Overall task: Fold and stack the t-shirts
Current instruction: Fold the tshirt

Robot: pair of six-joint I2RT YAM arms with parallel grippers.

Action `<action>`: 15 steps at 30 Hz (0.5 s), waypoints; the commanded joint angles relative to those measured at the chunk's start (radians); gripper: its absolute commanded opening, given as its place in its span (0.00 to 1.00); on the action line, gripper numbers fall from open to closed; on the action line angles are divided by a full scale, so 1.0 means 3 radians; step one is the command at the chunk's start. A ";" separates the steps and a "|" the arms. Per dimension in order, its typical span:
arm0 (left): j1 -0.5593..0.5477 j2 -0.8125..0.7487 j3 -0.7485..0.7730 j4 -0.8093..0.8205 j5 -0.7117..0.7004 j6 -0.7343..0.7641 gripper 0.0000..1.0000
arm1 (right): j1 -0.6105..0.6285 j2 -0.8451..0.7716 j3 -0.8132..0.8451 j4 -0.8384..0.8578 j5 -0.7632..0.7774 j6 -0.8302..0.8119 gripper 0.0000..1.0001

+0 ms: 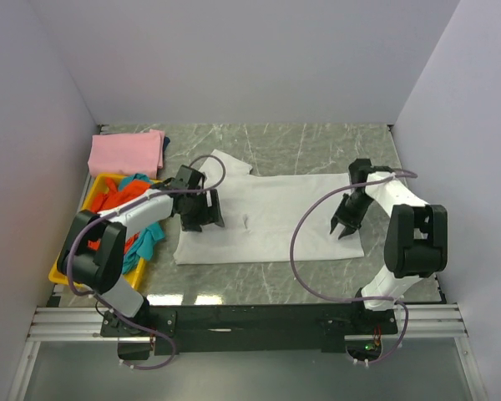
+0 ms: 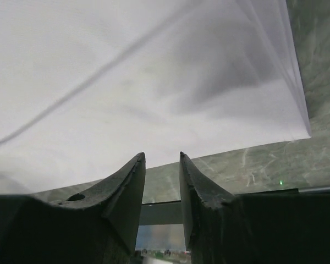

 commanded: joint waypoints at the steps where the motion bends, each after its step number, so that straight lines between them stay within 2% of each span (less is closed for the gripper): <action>1: 0.0001 0.0068 0.0497 -0.0168 -0.0101 0.0079 0.83 | 0.0018 -0.0133 0.0496 -0.0139 -0.0013 -0.0138 0.39; 8: 0.0001 0.0482 0.1034 -0.0184 -0.0029 0.0136 0.83 | 0.0029 0.0337 0.0871 0.0060 -0.0203 -0.0200 0.38; 15: 0.0001 0.0707 0.1127 -0.0164 0.0042 0.0172 0.83 | 0.0029 0.0655 0.0795 0.0193 -0.0152 -0.0256 0.38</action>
